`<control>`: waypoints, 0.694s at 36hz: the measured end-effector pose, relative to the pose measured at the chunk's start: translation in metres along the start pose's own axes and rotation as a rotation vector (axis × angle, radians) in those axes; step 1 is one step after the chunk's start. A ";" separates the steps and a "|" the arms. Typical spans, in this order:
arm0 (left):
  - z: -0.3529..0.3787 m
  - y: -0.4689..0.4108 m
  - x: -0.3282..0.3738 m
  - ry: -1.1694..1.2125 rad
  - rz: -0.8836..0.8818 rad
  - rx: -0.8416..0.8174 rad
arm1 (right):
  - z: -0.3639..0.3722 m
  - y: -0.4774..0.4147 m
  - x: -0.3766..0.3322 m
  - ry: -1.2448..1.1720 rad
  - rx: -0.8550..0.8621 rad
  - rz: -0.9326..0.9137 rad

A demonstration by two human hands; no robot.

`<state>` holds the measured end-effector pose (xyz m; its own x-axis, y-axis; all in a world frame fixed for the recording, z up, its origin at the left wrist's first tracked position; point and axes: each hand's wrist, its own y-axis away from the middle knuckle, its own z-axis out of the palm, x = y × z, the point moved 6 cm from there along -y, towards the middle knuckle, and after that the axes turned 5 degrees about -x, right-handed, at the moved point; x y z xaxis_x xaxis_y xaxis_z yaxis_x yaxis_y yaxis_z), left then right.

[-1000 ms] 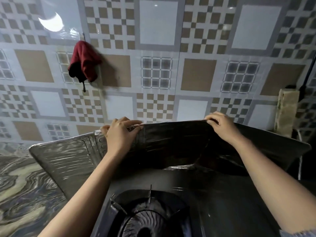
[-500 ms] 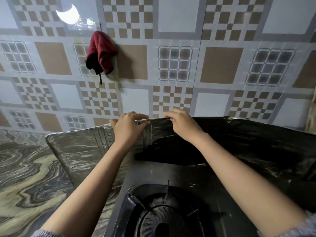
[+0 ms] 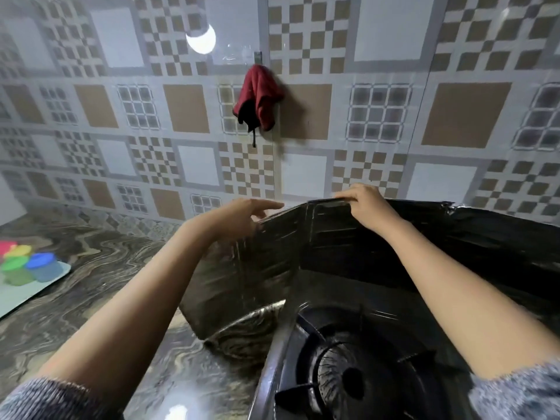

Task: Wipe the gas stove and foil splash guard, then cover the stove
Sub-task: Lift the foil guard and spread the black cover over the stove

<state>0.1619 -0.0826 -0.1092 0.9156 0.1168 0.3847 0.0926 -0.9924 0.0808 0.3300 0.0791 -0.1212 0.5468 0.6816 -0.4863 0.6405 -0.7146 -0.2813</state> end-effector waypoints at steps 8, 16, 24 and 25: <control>0.000 0.020 0.010 0.190 0.085 -0.031 | 0.011 -0.003 -0.026 0.082 0.102 -0.010; 0.012 0.027 0.009 0.625 0.068 0.085 | 0.031 -0.006 -0.042 0.033 0.084 0.008; 0.046 0.017 0.002 0.965 0.018 0.213 | 0.040 -0.009 -0.041 0.087 0.009 0.101; 0.049 0.016 0.001 0.976 0.018 0.227 | 0.041 -0.009 -0.040 0.097 0.013 0.112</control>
<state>0.1838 -0.0998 -0.1528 0.2048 -0.0192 0.9786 0.2480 -0.9662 -0.0709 0.2805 0.0523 -0.1329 0.6647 0.6087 -0.4333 0.5656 -0.7888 -0.2405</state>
